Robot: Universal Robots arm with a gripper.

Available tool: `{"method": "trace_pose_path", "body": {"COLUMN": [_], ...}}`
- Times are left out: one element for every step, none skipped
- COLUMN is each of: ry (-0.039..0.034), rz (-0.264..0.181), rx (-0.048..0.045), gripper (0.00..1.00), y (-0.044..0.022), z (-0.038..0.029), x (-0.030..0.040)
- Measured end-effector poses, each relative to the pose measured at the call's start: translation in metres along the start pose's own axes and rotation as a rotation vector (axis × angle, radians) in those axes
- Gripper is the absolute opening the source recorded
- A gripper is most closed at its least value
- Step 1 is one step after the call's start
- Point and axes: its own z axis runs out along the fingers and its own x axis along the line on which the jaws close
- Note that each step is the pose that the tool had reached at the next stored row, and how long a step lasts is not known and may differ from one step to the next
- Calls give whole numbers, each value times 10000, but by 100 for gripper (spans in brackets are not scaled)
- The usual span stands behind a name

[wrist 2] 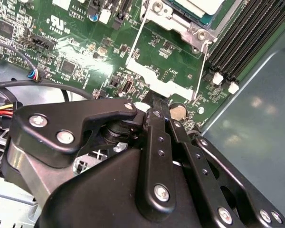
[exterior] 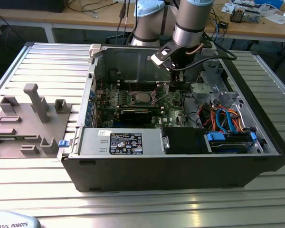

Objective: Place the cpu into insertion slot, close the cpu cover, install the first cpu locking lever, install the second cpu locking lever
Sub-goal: 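Close the cpu cover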

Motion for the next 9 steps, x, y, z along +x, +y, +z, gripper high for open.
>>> {"method": "trace_pose_path", "body": {"ry": [0,0,0,0,0,0,0,0,-1], "rz": [-2,-3,-3,-3,-2,-2,0,1,-1], "rx": [0,0,0,0,0,0,0,0,1], "gripper": [11,11,11,11,11,11,11,11,11], "y": [0,0,0,-1,-2,-2,-5,-8,-18], "z": [0,0,0,0,0,0,0,0,0], "x": [0,0,1,1,1,1,1,1,1]}}
